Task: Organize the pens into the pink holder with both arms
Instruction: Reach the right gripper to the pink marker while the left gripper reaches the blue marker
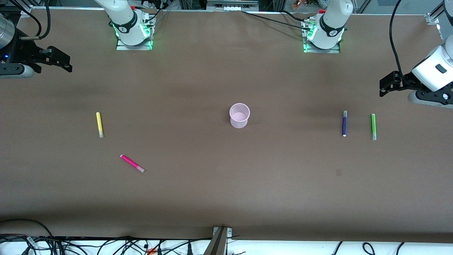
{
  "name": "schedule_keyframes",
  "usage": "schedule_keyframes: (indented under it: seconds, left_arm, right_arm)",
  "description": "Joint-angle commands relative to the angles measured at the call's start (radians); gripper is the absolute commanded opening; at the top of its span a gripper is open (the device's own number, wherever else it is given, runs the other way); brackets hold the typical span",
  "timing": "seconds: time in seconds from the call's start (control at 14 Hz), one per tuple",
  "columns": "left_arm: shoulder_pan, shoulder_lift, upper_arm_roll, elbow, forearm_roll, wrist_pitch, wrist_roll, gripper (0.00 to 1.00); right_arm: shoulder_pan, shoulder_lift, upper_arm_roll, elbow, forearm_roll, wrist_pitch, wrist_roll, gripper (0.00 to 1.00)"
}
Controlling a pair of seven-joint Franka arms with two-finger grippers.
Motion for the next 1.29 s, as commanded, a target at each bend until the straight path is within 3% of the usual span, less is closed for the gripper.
schedule_keyframes:
  seconds: [0.0, 0.43, 0.79, 0.93, 1.21]
  left_arm:
    - [0.004, -0.001, -0.003, 0.013, -0.018, -0.015, 0.011, 1.00]
    - [0.005, 0.007, 0.000, 0.011, -0.017, -0.074, 0.012, 1.00]
    - [0.043, 0.151, 0.010, -0.005, -0.006, -0.120, 0.017, 1.00]
    - [0.067, 0.193, 0.007, -0.057, -0.017, -0.026, 0.018, 1.00]
    - [0.070, 0.185, 0.005, -0.309, -0.002, 0.319, 0.020, 1.00]
  right_arm:
    - [-0.010, -0.006, 0.009, -0.003, 0.012, -0.001, 0.005, 1.00]
    - [-0.010, -0.006, 0.009, -0.002, 0.010, 0.008, 0.005, 1.00]
    - [-0.004, 0.046, 0.011, 0.017, 0.016, 0.021, -0.009, 1.00]
    - [-0.004, 0.082, 0.011, 0.017, 0.013, 0.024, -0.009, 1.00]
    - [0.011, 0.180, 0.011, 0.018, 0.004, 0.039, -0.165, 1.00]
